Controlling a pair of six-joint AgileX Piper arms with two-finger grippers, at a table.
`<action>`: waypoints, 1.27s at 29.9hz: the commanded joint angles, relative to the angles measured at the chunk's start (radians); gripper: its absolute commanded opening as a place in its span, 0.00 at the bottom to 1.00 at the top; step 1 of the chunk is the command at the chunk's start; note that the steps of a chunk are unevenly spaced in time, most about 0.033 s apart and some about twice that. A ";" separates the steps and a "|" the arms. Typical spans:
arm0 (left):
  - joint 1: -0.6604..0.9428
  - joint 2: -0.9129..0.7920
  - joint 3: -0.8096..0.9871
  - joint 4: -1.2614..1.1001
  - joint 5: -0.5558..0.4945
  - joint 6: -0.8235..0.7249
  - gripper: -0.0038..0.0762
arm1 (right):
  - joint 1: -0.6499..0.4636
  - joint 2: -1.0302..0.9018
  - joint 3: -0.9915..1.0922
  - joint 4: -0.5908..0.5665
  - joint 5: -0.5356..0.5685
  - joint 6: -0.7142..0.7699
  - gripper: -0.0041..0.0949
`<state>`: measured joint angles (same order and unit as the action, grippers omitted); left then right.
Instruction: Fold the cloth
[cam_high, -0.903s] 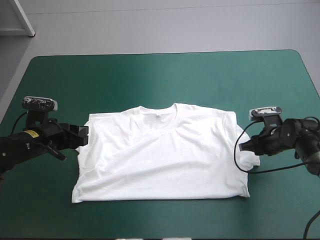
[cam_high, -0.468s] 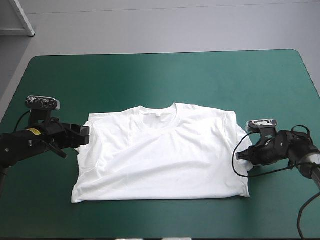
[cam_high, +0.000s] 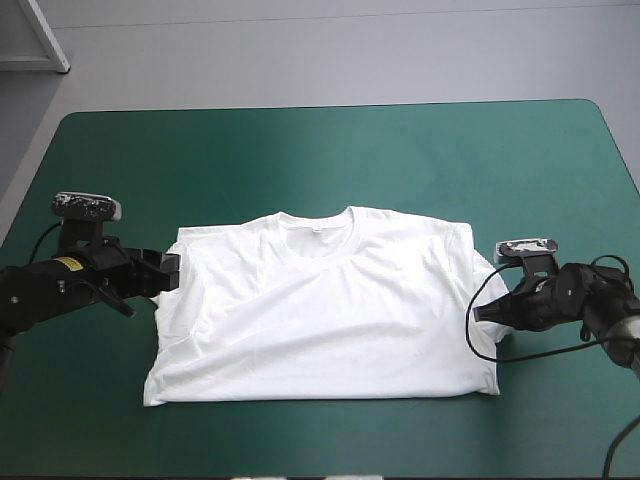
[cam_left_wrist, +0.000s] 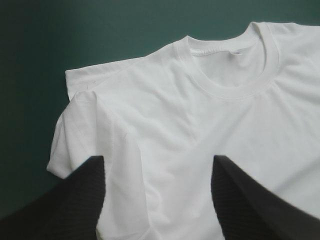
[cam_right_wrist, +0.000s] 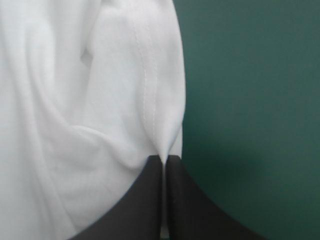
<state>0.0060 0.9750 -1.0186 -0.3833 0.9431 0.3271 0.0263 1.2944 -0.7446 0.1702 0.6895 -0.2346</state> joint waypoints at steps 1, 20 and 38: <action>-0.003 -0.009 -0.025 -0.029 -0.043 0.000 0.61 | -0.005 -0.093 -0.023 0.041 0.022 -0.039 0.02; -0.003 -0.009 -0.025 -0.028 -0.036 0.003 0.61 | 0.170 -0.094 -0.023 0.570 0.060 -0.371 0.03; -0.003 -0.041 -0.002 0.062 0.125 -0.010 0.61 | 0.254 -0.201 -0.220 0.321 0.070 -0.186 0.50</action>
<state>0.0060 0.9602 -1.0142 -0.3318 1.0605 0.3424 0.2821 1.1709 -0.8935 0.5662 0.7739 -0.5011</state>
